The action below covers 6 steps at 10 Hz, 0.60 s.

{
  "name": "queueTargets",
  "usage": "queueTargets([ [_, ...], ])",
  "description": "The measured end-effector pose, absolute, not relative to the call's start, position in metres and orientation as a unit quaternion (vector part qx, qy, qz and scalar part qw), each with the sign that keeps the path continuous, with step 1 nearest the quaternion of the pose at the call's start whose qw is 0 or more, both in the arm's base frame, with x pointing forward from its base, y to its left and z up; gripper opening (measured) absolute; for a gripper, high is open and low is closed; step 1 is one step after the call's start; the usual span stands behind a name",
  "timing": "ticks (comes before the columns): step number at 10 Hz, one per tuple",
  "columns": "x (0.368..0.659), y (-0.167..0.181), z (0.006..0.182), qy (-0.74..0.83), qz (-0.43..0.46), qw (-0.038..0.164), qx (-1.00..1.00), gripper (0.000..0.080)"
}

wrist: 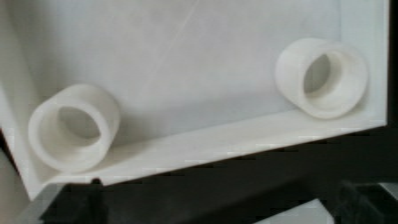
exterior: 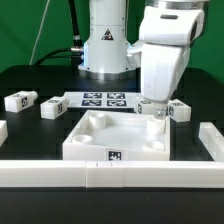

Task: Assemble one leg

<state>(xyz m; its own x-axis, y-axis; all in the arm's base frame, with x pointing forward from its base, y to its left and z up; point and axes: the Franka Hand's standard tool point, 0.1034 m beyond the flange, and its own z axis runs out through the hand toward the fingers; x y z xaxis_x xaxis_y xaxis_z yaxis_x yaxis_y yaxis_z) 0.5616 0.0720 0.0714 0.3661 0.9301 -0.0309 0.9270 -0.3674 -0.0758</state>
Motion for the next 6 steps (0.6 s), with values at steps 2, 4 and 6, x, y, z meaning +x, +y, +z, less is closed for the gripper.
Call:
queueTargets([
  [2, 0.561, 0.072, 0.071, -0.562, 0.035, 0.023, -0.826, 0.0650],
  [4, 0.560, 0.071, 0.070, -0.562, 0.036, 0.024, -0.826, 0.0650],
  [6, 0.539, 0.061, 0.055, -0.608, 0.009, 0.016, -0.794, 0.0650],
])
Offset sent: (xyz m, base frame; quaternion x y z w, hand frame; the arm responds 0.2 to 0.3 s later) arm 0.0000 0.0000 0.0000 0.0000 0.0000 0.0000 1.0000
